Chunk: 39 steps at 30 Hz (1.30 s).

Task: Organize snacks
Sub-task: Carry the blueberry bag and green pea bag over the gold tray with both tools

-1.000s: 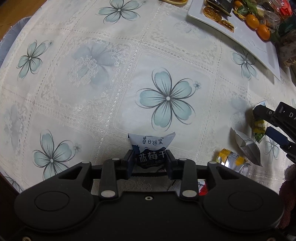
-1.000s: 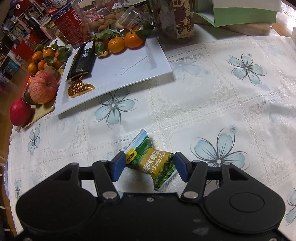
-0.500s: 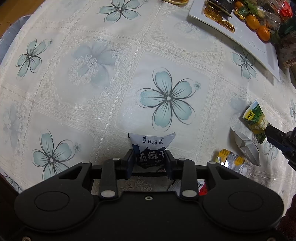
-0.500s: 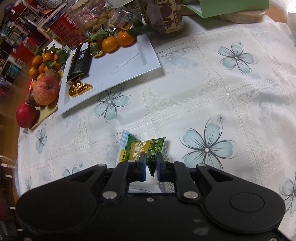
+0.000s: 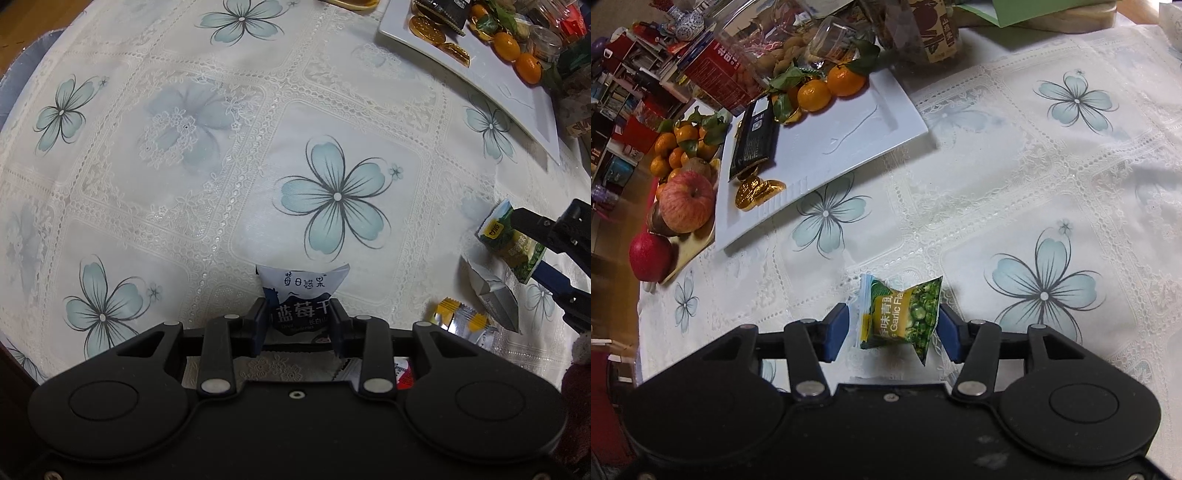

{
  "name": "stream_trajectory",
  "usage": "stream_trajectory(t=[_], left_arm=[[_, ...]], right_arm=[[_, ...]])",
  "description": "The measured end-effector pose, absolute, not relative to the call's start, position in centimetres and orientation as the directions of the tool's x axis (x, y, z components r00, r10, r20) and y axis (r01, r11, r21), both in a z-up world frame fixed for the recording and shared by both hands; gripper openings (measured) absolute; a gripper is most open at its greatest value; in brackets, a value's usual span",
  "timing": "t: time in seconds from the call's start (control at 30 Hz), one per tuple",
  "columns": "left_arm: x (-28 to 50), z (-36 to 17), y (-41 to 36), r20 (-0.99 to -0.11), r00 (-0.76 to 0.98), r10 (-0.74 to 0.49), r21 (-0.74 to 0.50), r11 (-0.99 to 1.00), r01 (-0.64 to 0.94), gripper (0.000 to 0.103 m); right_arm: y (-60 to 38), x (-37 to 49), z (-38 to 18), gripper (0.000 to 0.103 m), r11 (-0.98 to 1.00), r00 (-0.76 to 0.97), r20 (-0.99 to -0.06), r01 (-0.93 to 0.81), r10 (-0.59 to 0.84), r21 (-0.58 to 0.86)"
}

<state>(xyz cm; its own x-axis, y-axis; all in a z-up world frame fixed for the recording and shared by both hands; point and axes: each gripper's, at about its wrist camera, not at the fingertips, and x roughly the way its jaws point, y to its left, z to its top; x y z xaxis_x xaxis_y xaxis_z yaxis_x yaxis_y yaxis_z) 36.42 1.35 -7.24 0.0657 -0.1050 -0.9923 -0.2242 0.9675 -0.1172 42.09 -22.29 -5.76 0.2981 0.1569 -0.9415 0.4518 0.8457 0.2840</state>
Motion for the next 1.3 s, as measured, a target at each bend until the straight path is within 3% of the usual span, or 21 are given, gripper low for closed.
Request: stream_trajectory(t=[0.13,0.23,0.5,0.77,1.3], left_arm=[[36.5,-7.2,1.6,-0.991,0.063,-0.116,-0.127,0.965,-0.229,0.044],[36.6,-7.3,1.9,-0.990,0.059,-0.127,-0.137,0.962,-0.237,0.043],[36.8,-7.4,2.7,-0.988,0.040,-0.149,-0.154,0.953,-0.260,0.041],[36.8,-7.0,3.7,-0.986,0.041,-0.159,-0.164,0.946,-0.279,0.040],[33.4,-3.4,2.9,-0.980,0.117,-0.163,-0.180,0.972,-0.153,0.040]], right_arm=[[-21.2,42.3,-6.4,0.055,0.882,0.290,-0.951,0.412,0.110,0.228],[-21.0,42.3,-6.5,0.040,0.900,0.298,-0.951,0.387,0.084,0.201],[-22.1,41.9,-5.7,0.031,0.892,0.301,-0.947,0.392,0.109,0.227],[-24.2,40.9,-4.4,0.030,0.850,0.292,-0.943,0.445,0.160,0.282],[-28.6,35.7,-1.0,0.030,0.819,0.302,-0.935,0.477,0.188,0.319]])
